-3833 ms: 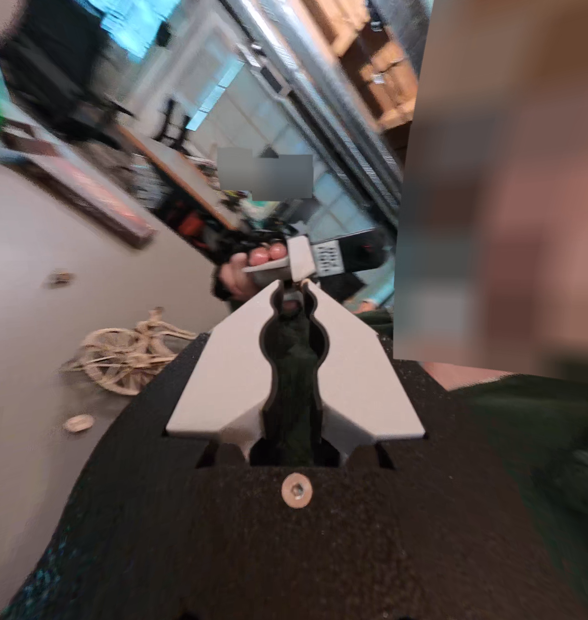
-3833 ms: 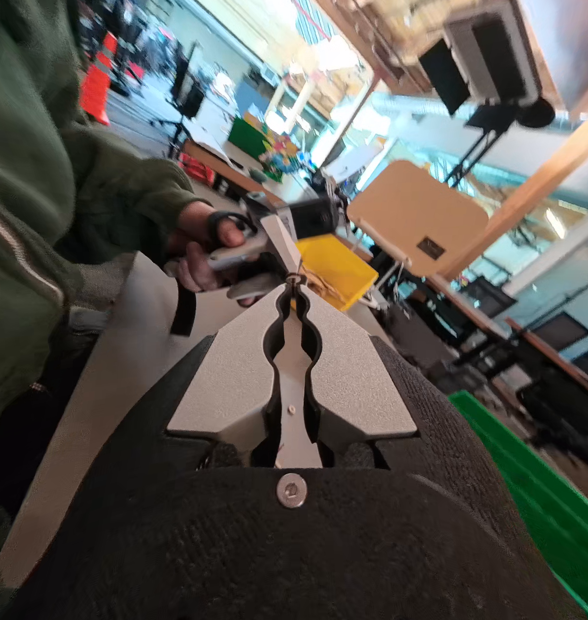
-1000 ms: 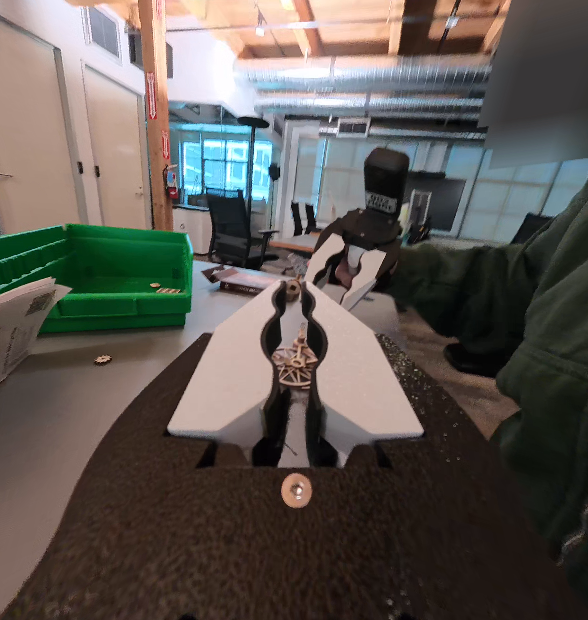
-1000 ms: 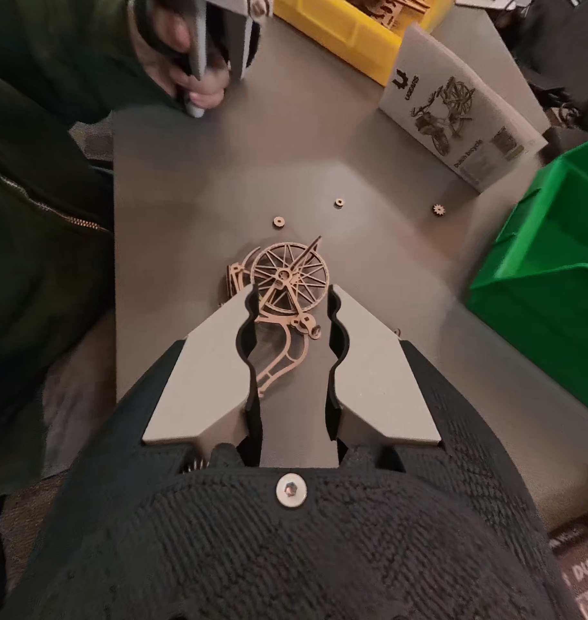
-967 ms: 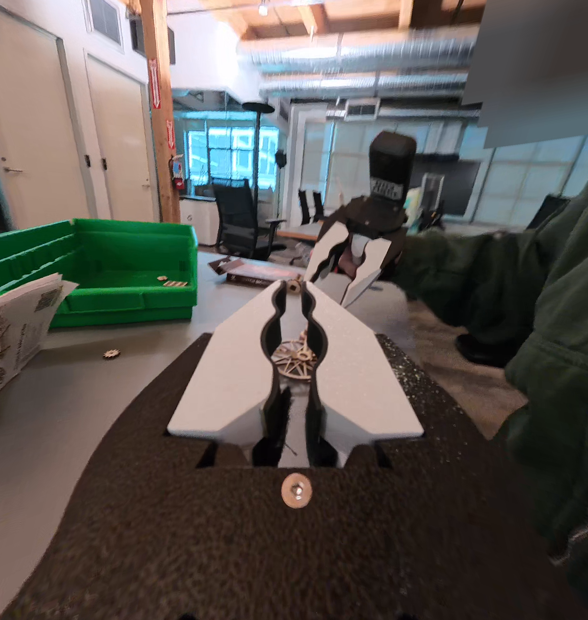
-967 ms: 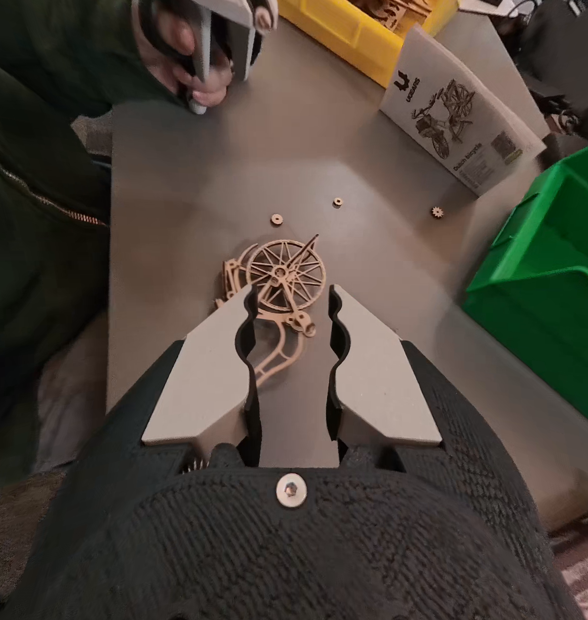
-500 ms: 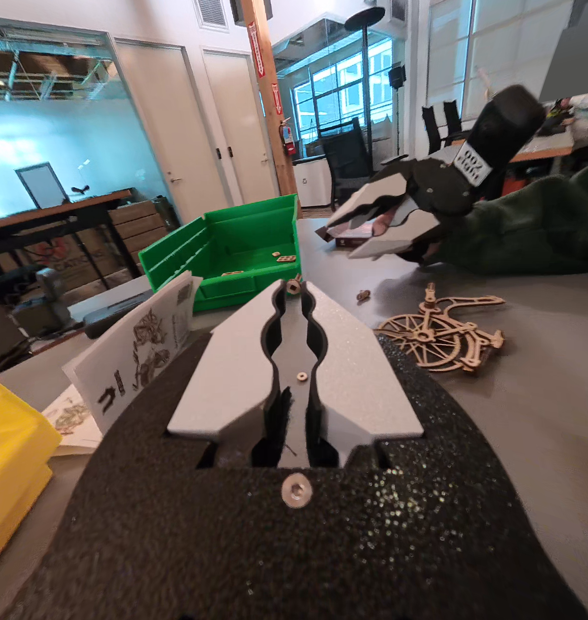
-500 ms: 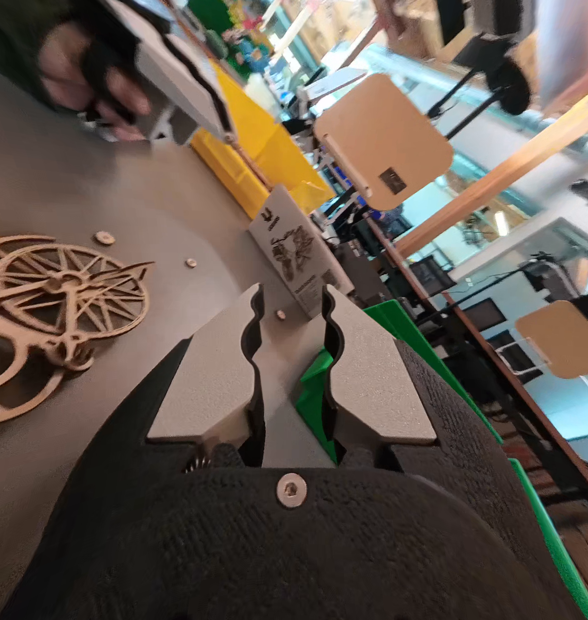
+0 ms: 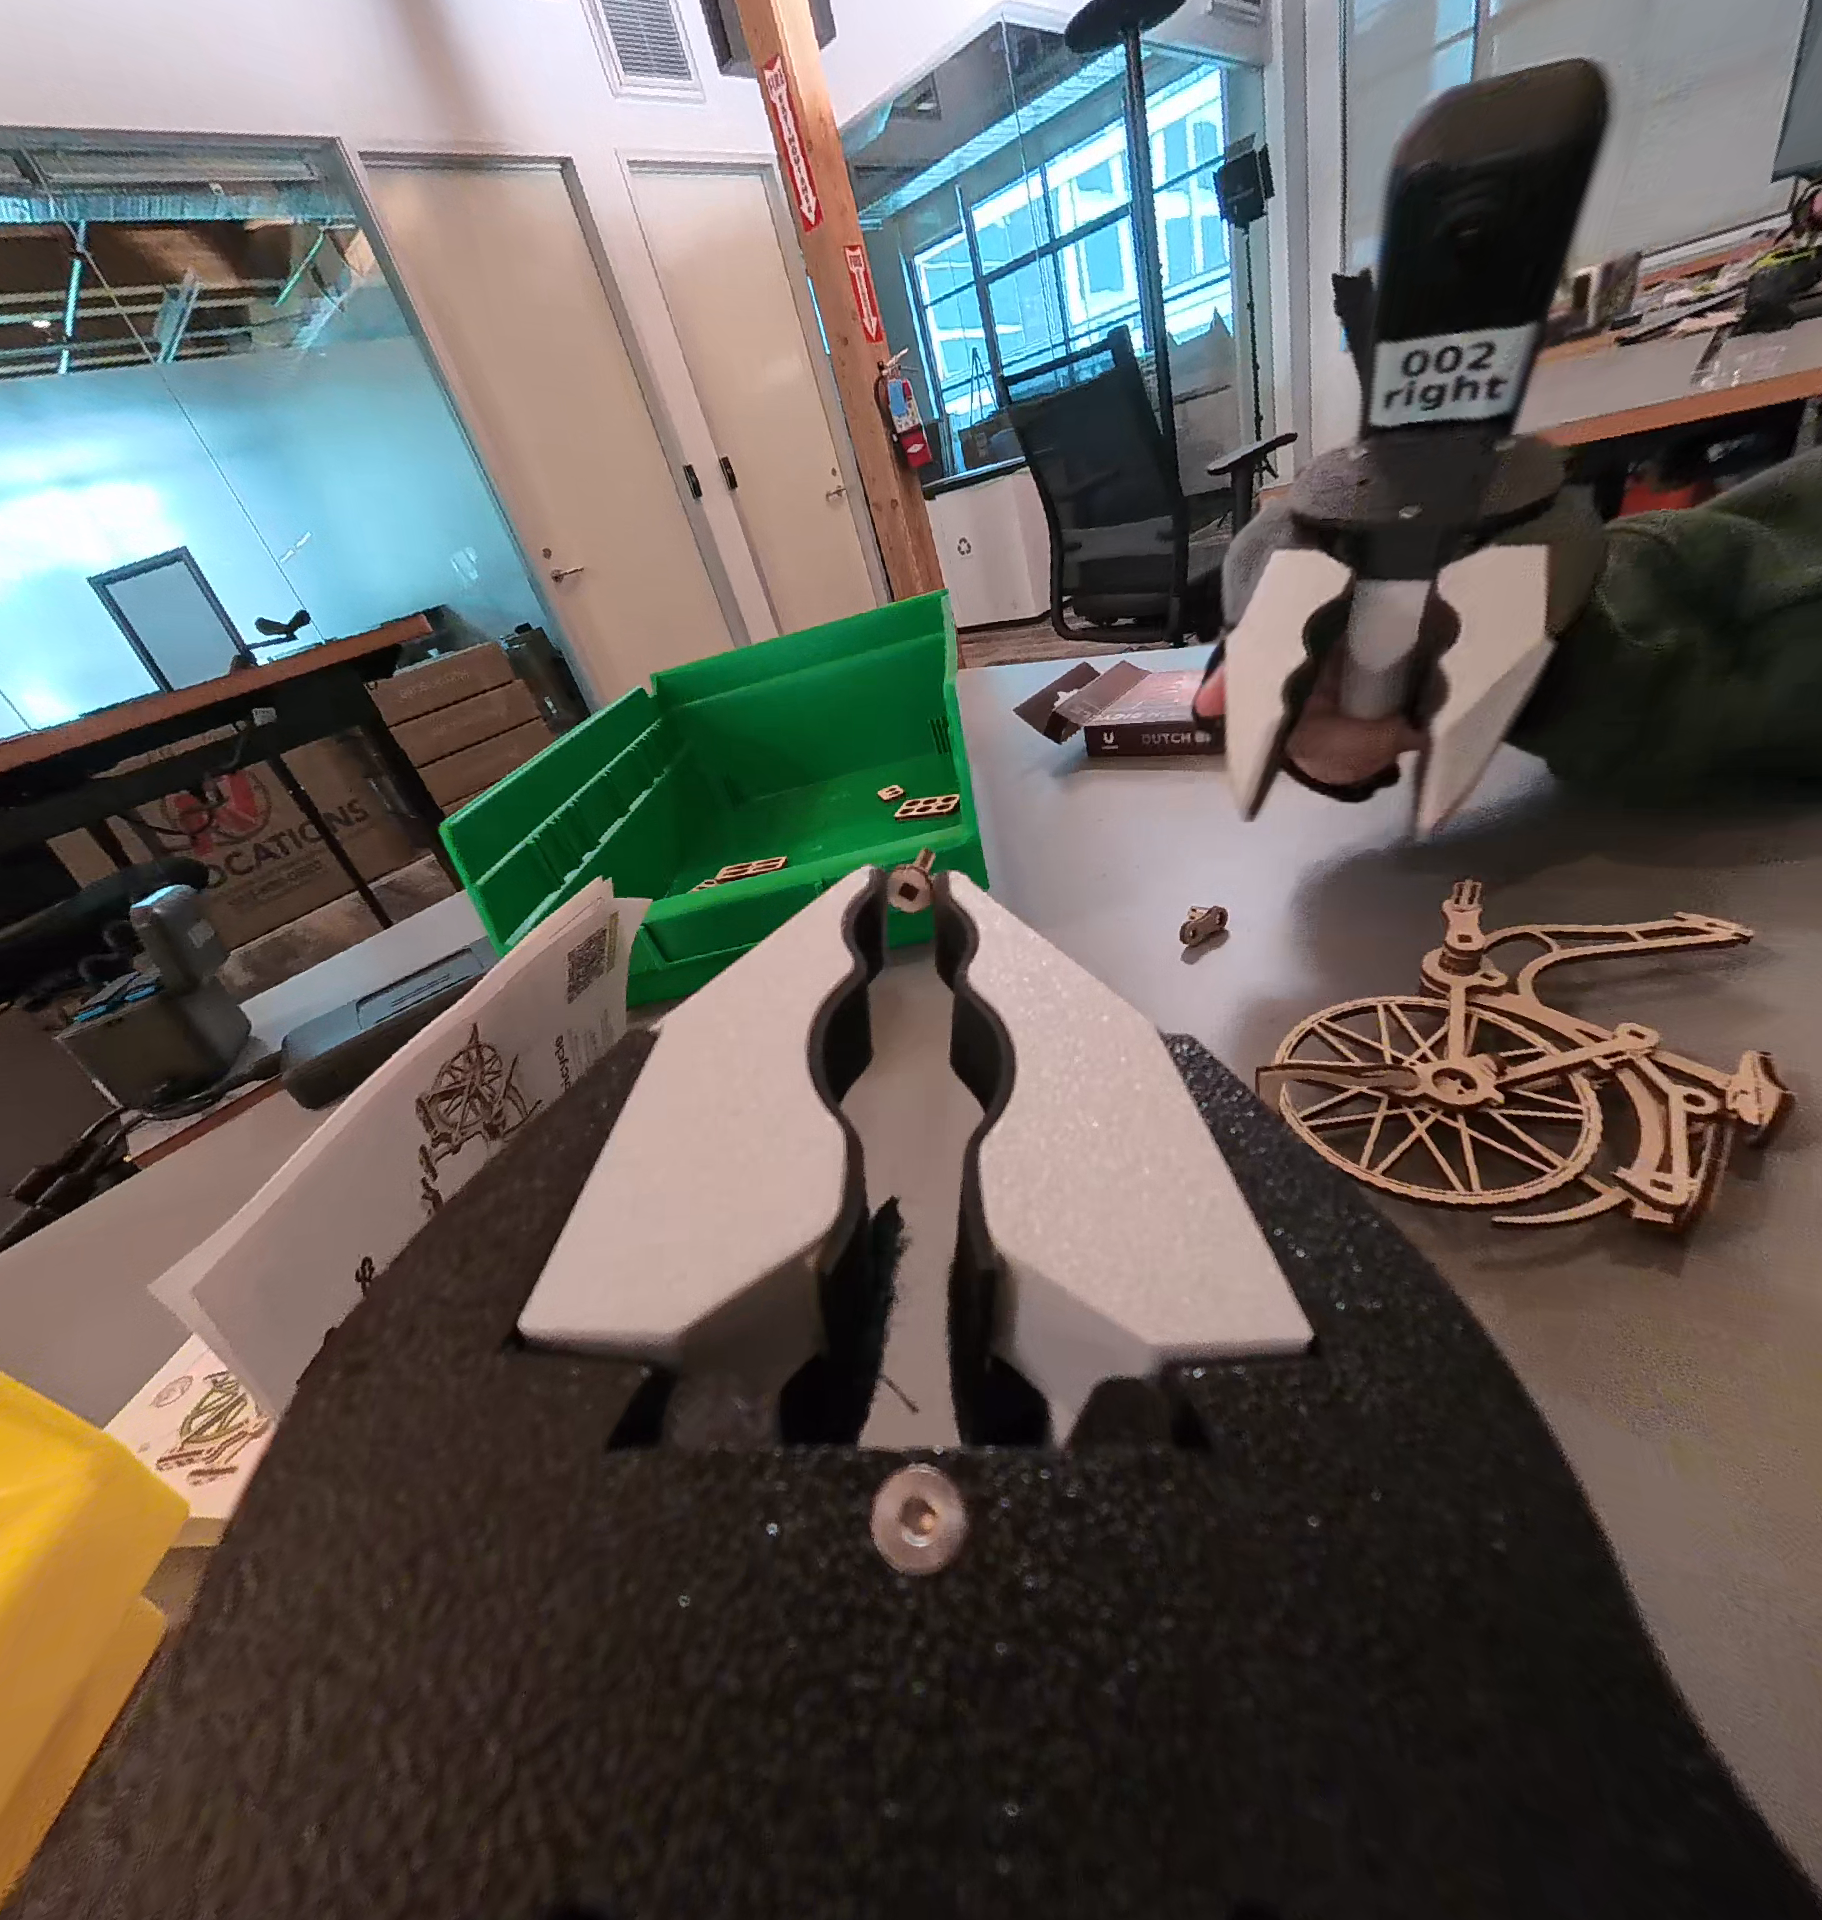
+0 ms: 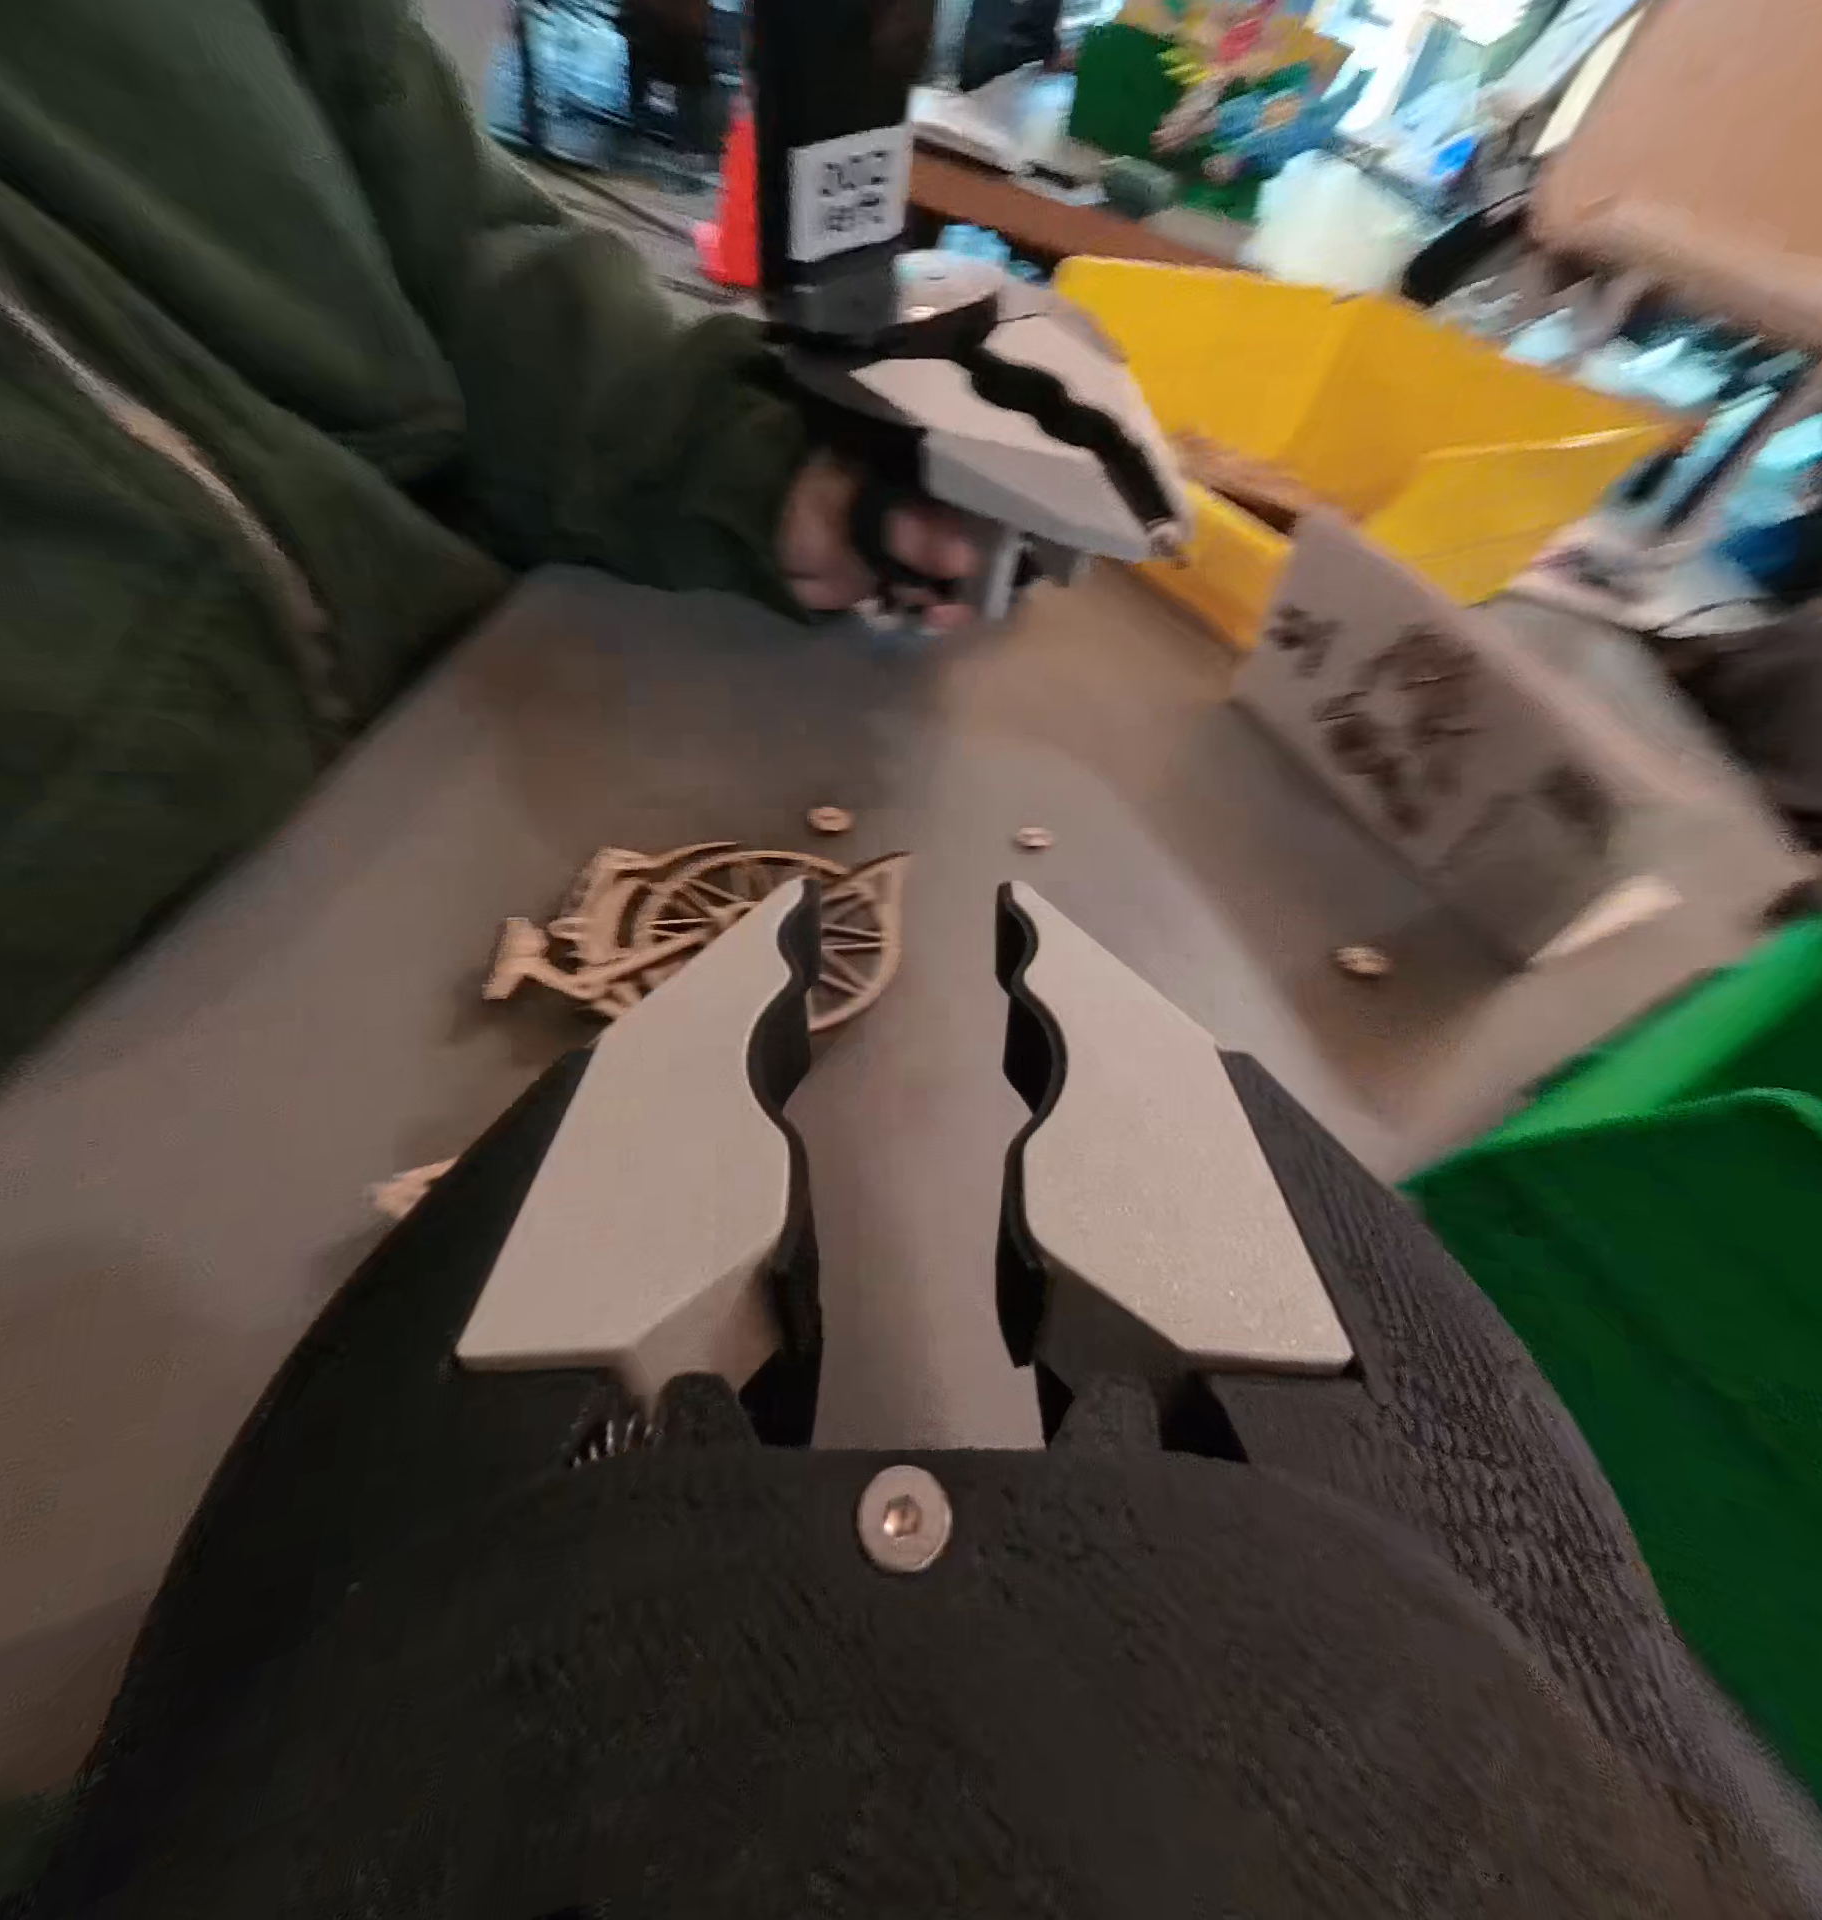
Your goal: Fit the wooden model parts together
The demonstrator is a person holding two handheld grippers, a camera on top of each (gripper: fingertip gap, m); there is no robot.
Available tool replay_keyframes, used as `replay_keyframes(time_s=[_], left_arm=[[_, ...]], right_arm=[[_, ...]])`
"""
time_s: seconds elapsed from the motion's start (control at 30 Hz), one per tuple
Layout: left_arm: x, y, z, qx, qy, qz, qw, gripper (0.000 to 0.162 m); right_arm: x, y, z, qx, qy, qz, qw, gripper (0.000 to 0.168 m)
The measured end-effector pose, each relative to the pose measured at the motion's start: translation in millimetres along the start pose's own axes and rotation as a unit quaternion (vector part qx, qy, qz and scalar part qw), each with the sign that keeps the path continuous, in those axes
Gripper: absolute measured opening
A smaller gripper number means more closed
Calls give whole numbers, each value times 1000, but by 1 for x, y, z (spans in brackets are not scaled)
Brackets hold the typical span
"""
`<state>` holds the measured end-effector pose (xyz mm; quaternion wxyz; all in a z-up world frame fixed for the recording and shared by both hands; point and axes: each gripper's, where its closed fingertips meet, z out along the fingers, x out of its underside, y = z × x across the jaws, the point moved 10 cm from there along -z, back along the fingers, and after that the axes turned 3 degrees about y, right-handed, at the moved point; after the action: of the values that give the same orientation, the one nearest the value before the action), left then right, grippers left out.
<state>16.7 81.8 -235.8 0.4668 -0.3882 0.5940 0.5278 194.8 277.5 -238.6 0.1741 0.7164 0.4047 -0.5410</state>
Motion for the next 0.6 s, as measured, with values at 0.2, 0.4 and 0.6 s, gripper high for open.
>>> replay_keyframes(time_s=[0.2, 0.4, 0.6], left_arm=[[1, -1, 1, 16, 2, -6, 1000, 6], [0, -4, 1, 24, 1, -2, 1000, 6], [0, -5, 1, 24, 1, -3, 1000, 6]], right_arm=[[8, -8, 9, -65, 48, 190, 978, 49], [15, -13, 14, -99, 67, 298, 947, 43], [6, 0, 22, -84, 104, 183, 974, 43]])
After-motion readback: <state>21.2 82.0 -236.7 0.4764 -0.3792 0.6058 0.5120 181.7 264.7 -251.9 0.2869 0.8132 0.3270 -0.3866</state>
